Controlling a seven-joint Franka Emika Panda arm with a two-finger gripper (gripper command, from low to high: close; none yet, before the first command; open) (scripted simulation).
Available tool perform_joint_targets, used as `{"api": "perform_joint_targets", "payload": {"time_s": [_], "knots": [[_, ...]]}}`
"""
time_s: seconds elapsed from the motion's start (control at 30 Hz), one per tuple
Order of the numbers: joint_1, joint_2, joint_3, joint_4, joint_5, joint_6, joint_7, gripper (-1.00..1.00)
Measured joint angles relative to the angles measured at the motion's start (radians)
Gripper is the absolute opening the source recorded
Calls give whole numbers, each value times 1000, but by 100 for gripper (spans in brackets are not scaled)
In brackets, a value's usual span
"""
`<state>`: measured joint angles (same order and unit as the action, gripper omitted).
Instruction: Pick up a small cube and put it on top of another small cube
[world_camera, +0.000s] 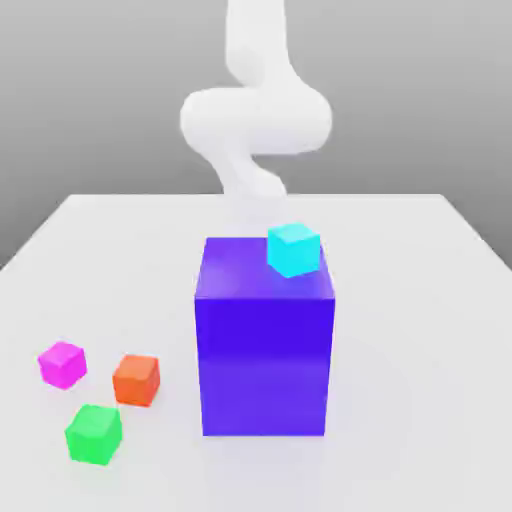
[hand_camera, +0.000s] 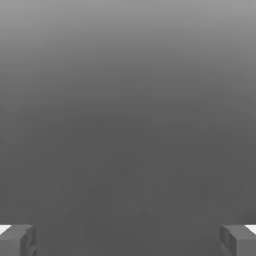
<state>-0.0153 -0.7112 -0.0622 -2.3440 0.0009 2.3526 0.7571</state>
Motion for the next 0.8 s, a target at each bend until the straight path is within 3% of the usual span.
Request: {"api": "perform_joint_targets", "payload": {"time_s": [0.3, 0.57, 0.7, 0.8], "knots": [[-61, 327, -244, -163, 25, 196, -175, 0], [-144, 621, -428, -304, 107, 366, -371, 0], [-242, 772, -471, -373, 165, 449, -482, 0], [-296, 868, -421, -378, 260, 508, -571, 0]]}}
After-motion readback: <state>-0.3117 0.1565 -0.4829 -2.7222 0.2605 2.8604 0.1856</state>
